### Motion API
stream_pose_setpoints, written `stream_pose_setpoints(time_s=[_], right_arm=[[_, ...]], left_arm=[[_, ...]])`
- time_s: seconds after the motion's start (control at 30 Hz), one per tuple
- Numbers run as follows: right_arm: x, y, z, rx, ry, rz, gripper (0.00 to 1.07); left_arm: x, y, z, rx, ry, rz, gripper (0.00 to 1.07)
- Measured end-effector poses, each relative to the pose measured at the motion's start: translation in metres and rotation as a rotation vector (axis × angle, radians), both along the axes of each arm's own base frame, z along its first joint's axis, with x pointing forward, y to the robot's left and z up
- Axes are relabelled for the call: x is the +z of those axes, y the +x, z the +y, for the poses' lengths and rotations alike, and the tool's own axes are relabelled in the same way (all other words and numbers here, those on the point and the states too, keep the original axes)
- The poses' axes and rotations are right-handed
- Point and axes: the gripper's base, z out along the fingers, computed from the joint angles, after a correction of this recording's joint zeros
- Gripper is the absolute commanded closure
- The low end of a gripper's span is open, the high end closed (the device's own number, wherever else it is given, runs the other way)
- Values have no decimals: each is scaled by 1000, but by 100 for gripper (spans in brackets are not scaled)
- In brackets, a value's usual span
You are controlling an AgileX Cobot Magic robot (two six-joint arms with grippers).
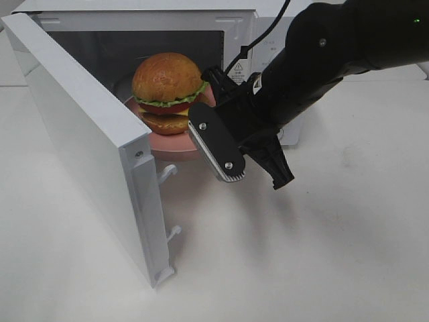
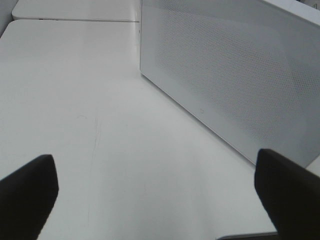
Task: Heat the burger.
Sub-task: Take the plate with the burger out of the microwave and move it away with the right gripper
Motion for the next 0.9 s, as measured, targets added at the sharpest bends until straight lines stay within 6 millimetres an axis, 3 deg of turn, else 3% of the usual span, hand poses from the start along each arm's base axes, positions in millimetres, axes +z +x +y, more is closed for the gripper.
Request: stream_pose_setpoints(time_s=[0.9], right_arm=[[9,-63,-50,-40,36,-40,107]], left_arm=[[0,0,0,0,0,0,6]])
